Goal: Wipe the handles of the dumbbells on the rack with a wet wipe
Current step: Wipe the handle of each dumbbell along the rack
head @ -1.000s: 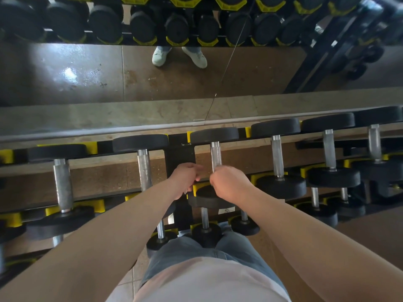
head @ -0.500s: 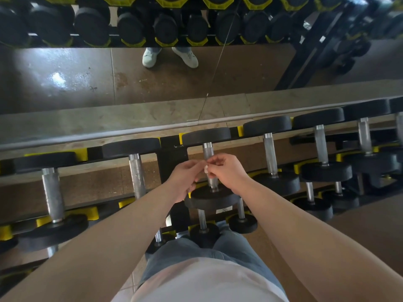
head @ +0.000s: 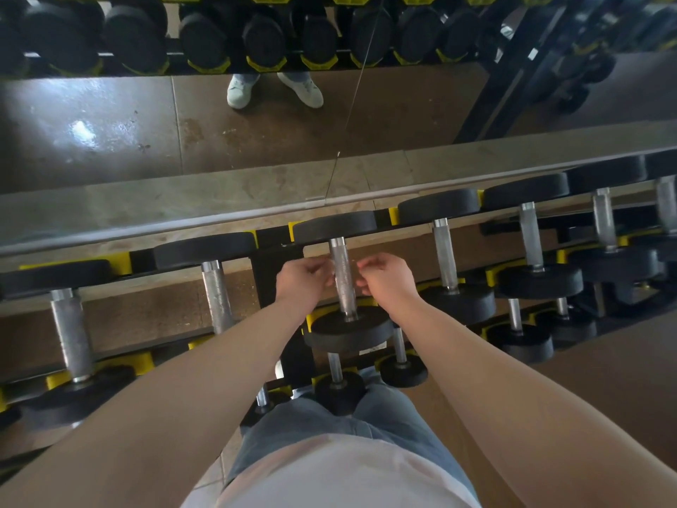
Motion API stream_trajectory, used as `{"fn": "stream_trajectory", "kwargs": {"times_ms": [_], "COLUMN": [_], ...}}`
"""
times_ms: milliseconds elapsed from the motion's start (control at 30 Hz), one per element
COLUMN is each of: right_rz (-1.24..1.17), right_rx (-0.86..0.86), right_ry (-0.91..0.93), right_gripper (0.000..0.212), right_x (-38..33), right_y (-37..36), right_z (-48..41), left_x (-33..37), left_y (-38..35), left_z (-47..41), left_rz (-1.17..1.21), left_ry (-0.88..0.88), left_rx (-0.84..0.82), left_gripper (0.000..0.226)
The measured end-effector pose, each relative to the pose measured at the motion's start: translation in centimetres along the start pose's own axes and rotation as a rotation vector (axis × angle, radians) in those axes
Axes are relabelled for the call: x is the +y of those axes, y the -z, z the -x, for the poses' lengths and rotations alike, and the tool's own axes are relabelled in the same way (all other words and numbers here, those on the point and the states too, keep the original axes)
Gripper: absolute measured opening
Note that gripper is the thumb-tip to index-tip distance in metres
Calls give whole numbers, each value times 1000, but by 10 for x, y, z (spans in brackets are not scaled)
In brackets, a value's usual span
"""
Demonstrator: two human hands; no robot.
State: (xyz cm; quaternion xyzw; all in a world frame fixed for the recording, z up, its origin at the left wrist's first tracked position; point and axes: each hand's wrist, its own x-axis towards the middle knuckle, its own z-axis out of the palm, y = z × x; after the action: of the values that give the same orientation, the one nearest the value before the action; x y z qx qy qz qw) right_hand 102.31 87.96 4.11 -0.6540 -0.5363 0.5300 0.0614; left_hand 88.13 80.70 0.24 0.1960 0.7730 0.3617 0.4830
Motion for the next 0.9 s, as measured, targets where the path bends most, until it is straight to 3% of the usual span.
{"fn": "stream_trajectory", "kwargs": {"times_ms": [100,167,333,433,500,600,667,900], "right_rz": [145,238,299,337,341,383,424,507], "right_rx": [-23,-55,-94,-94,-86,-74,-69,-72], "right_ry": [-38,-41,-41,-41,-36,-8,13,68], "right_gripper": [15,17,18,19,19,19,19,36], "right_x": [6,10,7,6,5,7,8,10], "right_y": [-4,-7,-7,-7,-8,-12,-15,-16], "right_z": [0,2,3,2,3,7,10,17], "left_x": [-19,-28,-2,14,9,-16,-25,10], "left_y": [-2,-7,-12,-8,-6,-6,-6,1], "left_z": [9,11,-14,-30,-23,2,6,-42], "left_rz": [-367,-445,-50,-5,-145,-423,-489,39], "left_ry": [-13,15,122,85,37,8,5,28], "left_rx": [-197,-241,-11,61,-22,-275,-357,-140], "left_gripper": [21,20,17,17,17,17,18,30]}}
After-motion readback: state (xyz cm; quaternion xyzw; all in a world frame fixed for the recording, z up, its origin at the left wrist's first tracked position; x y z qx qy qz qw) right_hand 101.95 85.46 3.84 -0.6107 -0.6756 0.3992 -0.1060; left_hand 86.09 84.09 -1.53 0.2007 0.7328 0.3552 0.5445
